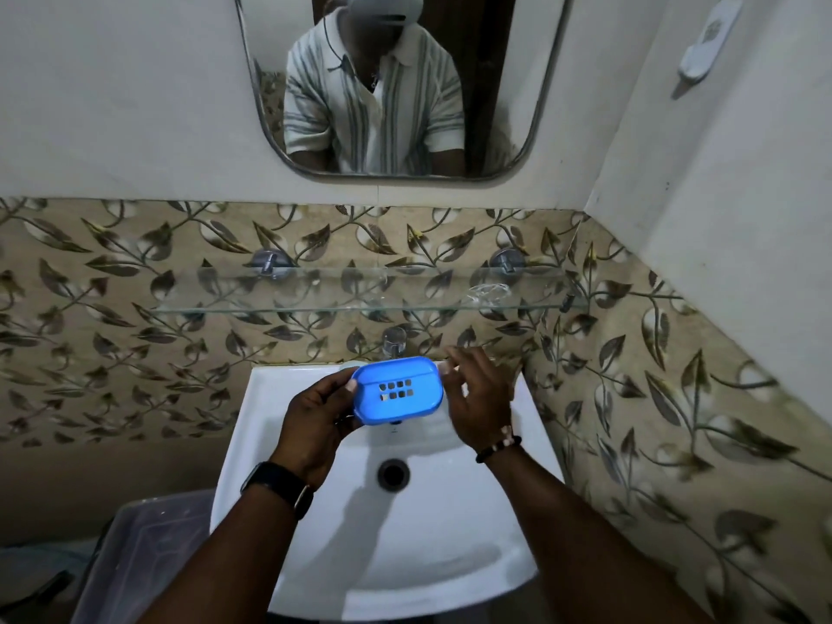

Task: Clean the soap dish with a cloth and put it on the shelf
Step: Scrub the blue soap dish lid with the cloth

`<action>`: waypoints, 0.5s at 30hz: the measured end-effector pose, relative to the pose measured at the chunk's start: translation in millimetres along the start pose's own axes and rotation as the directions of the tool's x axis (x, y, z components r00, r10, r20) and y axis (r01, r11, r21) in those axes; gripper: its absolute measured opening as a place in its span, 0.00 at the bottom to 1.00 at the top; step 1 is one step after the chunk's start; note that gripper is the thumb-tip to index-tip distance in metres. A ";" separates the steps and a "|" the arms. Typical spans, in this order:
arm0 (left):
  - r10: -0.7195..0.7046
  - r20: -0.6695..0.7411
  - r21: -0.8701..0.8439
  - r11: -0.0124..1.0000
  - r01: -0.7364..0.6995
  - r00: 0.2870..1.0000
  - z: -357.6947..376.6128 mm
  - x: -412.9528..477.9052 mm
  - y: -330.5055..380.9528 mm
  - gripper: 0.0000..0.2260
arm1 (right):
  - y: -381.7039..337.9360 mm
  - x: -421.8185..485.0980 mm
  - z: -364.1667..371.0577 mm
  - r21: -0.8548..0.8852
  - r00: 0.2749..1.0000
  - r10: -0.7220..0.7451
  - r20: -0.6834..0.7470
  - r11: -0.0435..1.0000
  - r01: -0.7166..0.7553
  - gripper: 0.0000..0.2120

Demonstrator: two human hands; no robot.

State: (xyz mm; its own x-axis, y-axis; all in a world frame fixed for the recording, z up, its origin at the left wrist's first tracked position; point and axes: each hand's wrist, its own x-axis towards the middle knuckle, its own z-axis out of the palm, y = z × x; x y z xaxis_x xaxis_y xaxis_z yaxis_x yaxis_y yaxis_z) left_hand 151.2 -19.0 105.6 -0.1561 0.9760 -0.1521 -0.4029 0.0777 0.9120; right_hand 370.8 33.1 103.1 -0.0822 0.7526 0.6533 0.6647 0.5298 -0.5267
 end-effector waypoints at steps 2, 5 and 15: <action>0.041 -0.036 -0.030 0.999 -0.042 0.999 -4.6 -2.0 3.8 0.09 | -19.3 -4.6 2.5 0.057 0.991 -0.112 0.076 0.992 0.108 0.22; 0.080 -0.106 -0.058 0.995 -0.087 0.991 -22.0 -6.9 10.5 0.08 | -32.0 -13.3 10.8 0.020 0.952 -0.258 0.163 0.966 0.258 0.22; 0.050 -0.226 -0.187 0.978 -0.094 0.973 -95.0 -26.9 28.4 0.05 | -87.7 -27.6 69.1 -0.292 0.894 -0.410 0.183 0.845 0.447 0.17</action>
State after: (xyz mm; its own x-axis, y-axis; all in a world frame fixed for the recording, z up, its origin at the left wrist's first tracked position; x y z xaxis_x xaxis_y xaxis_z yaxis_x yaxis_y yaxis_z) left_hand 58.3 -62.4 99.4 -0.3758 0.9074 -0.1883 -0.5482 -0.0538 0.8346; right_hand 263.4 -7.2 93.6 -0.4819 0.5272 0.6999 0.7421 0.6703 0.0060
